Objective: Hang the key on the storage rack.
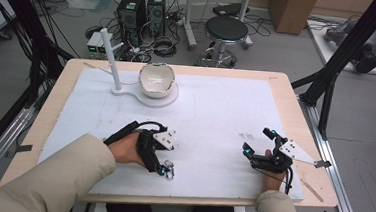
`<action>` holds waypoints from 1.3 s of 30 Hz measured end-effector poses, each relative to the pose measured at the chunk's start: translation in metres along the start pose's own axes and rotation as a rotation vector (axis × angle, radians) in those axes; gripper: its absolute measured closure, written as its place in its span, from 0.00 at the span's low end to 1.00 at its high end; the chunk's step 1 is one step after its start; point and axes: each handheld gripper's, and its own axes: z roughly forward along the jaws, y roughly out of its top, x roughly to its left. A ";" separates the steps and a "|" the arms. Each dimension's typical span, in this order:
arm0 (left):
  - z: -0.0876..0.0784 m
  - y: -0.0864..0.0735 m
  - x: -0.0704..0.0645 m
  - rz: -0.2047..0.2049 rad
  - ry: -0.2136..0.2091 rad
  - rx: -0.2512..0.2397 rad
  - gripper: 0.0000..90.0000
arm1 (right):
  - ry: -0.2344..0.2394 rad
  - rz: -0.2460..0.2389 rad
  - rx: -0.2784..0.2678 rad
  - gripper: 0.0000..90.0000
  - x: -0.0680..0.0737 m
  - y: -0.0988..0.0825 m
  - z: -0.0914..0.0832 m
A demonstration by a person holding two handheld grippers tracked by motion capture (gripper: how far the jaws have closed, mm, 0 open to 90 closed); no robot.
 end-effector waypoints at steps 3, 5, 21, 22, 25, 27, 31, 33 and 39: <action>0.000 0.000 0.000 0.010 -0.026 0.004 0.35 | -0.002 0.000 0.000 0.00 0.000 0.000 0.000; 0.000 -0.001 0.000 0.010 -0.031 0.003 0.40 | 0.002 0.002 0.003 0.00 0.000 0.000 0.000; 0.000 -0.002 -0.001 0.035 -0.044 0.037 0.75 | 0.001 0.004 0.003 0.00 0.000 0.000 0.000; -0.001 -0.003 -0.001 0.032 -0.043 0.037 0.77 | 0.000 -0.001 0.000 0.00 0.000 0.000 0.000; -0.001 -0.003 -0.001 0.034 -0.041 0.036 0.82 | 0.000 0.001 0.001 0.00 0.000 0.000 0.000; -0.001 -0.003 -0.001 0.031 -0.041 0.035 0.84 | -0.001 0.002 0.001 0.00 0.000 0.000 0.000; -0.001 -0.003 0.000 0.031 -0.043 0.034 0.87 | 0.000 0.000 0.000 0.00 0.000 0.000 0.000; 0.000 -0.003 0.000 0.032 -0.049 0.036 0.90 | 0.000 0.003 0.003 0.00 0.000 0.000 0.000; -0.001 -0.004 0.001 0.035 -0.050 0.041 0.95 | 0.000 0.001 0.002 0.00 0.000 0.000 0.000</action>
